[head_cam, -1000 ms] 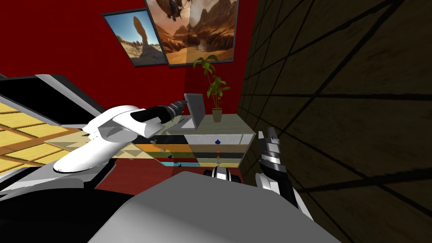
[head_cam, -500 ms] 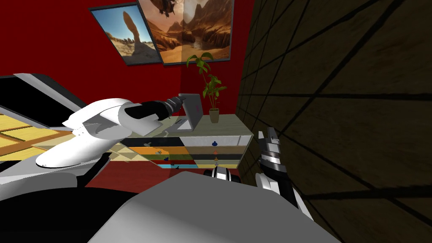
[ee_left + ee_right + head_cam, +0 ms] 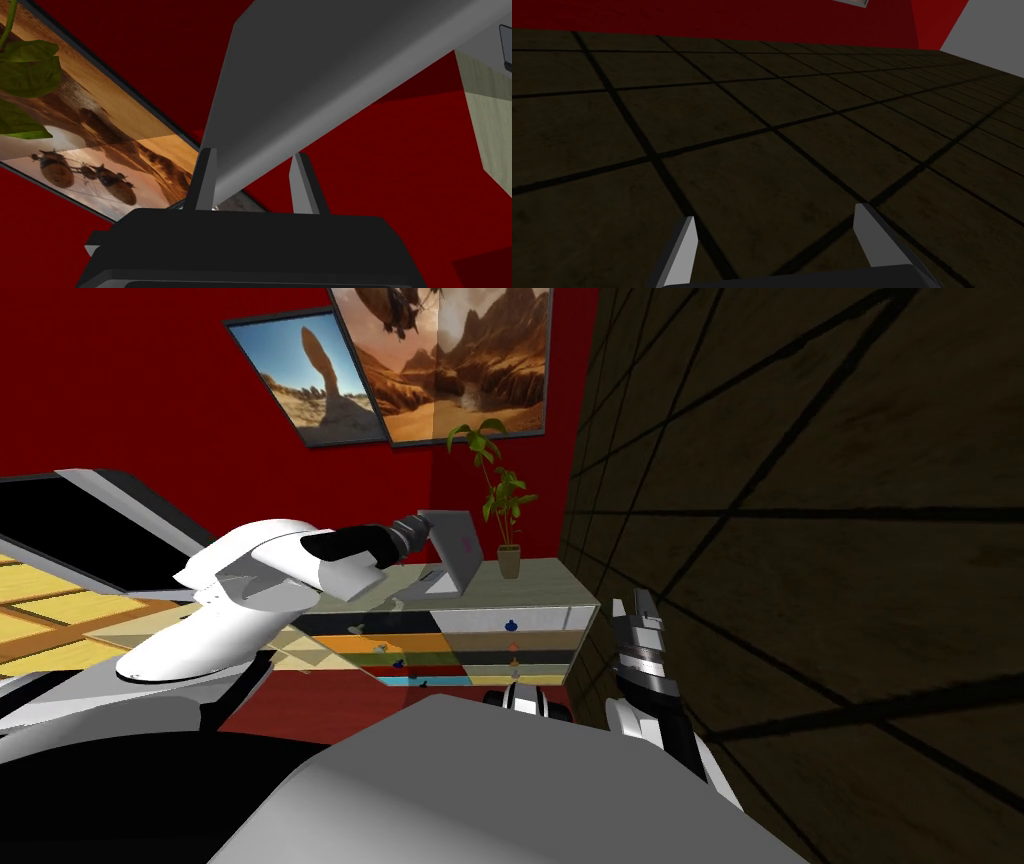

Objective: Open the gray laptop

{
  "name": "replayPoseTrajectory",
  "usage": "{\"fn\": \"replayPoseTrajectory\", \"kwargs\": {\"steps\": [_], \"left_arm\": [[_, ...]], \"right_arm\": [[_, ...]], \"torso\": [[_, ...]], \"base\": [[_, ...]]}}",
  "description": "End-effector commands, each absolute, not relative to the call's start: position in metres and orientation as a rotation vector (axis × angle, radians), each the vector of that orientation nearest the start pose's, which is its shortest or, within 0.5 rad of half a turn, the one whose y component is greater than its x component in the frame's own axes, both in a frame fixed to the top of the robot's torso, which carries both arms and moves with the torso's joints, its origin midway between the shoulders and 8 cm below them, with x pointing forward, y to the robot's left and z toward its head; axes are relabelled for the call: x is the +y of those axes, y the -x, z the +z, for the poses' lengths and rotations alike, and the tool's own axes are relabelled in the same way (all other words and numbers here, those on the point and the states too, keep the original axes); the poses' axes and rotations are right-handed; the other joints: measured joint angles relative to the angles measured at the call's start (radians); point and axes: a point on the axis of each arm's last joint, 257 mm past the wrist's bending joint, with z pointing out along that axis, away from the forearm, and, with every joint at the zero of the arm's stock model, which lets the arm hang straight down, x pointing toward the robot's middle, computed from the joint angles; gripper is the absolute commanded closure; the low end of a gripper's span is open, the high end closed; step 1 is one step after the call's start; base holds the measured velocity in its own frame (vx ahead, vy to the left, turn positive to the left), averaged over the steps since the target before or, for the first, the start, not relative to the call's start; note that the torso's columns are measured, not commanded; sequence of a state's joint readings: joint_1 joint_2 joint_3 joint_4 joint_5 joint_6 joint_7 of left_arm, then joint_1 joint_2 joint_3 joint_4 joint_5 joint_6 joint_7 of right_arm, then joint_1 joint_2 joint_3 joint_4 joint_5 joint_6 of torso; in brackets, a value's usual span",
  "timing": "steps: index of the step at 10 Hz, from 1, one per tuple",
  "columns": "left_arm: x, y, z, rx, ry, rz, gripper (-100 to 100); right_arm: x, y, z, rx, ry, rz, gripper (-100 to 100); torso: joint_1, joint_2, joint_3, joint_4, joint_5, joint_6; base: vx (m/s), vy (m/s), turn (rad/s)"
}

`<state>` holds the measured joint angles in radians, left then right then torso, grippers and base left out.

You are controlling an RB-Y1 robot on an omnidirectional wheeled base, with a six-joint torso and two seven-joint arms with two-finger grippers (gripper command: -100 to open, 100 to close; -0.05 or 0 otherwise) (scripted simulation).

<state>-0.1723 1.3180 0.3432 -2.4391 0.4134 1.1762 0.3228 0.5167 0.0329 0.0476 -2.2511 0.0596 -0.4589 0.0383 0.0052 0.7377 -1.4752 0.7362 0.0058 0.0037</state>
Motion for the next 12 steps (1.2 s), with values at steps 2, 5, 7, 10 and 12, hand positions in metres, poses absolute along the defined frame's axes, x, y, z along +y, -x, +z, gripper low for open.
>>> {"fn": "replayPoseTrajectory", "kwargs": {"steps": [2,5,7,10,12], "left_arm": [[0.397,-0.476,0.164,1.290,0.892,-0.658,100],[0.413,-0.487,0.159,1.256,0.953,-0.709,100],[0.430,-0.497,0.152,1.221,1.015,-0.759,100],[0.435,-0.501,0.144,1.211,1.044,-0.783,100],[0.447,-0.510,0.135,1.172,1.099,-0.843,100]], "right_arm": [[-0.264,-0.358,-0.002,0.690,-0.702,1.252,0],[-0.264,-0.358,-0.002,0.690,-0.702,1.252,0],[-0.264,-0.358,-0.002,0.690,-0.702,1.252,0],[-0.264,-0.358,-0.002,0.690,-0.702,1.252,0],[-0.264,-0.358,-0.002,0.690,-0.702,1.252,0]], "torso": [[-0.006,-0.001,-0.002,0.001,-0.005,-0.002],[-0.008,0.000,-0.001,0.002,-0.007,-0.003],[-0.007,0.002,0.000,0.003,-0.007,-0.003],[-0.008,0.001,-0.001,0.003,-0.008,-0.004],[-0.004,0.001,0.000,0.003,-0.006,-0.004]], "base": [[-0.094,0.044,-0.043],[-0.068,0.038,-0.035],[-0.069,0.031,-0.035],[-0.034,0.016,-0.008],[-0.053,0.038,-0.012]]}}
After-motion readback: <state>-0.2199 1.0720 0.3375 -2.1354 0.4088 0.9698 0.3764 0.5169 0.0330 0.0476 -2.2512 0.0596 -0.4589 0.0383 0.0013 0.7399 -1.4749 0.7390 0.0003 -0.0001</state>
